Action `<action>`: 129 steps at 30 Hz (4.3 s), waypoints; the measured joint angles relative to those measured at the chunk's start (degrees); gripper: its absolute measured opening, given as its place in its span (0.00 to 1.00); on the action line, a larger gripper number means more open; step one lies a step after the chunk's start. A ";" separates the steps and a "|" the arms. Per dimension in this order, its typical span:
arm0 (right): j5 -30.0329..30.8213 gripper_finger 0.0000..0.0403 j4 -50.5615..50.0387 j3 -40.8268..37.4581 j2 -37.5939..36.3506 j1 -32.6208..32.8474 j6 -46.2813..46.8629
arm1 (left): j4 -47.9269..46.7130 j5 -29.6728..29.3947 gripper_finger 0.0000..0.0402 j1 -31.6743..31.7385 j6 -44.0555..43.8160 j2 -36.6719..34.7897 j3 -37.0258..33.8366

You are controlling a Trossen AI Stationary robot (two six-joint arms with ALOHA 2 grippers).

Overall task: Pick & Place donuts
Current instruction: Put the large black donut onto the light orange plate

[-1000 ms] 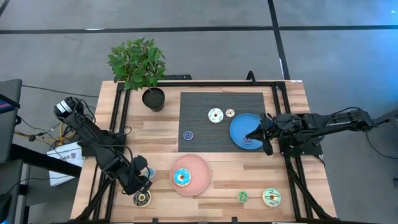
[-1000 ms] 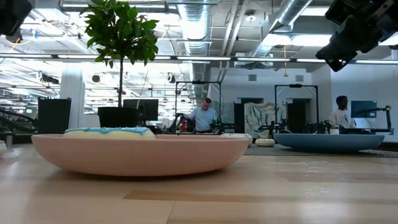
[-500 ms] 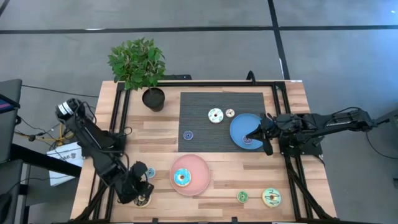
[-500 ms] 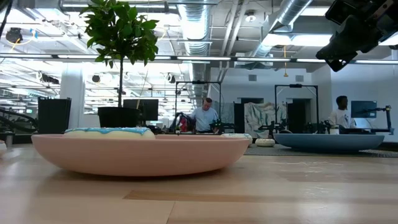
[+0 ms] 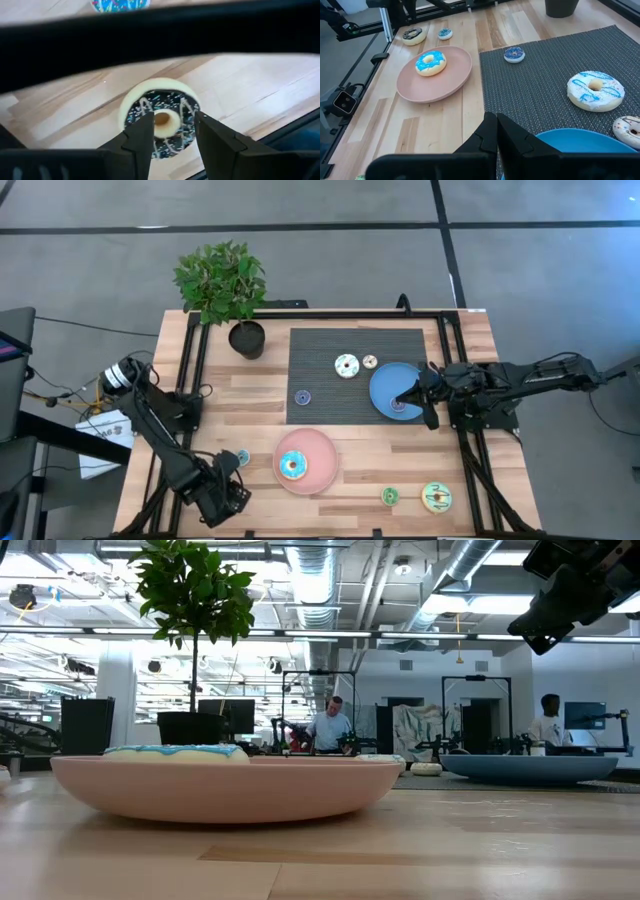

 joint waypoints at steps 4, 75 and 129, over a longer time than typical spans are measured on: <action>0.01 0.00 0.02 0.00 0.00 0.00 0.01 | -2.32 0.44 0.33 0.00 -1.07 0.00 -0.07; 1.40 0.00 0.00 0.02 0.00 0.00 0.44 | 8.43 5.86 0.65 -0.22 36.01 9.01 -6.28; 1.31 0.00 1.88 0.02 0.00 0.00 0.46 | -24.04 -12.12 0.32 35.49 60.11 7.32 25.04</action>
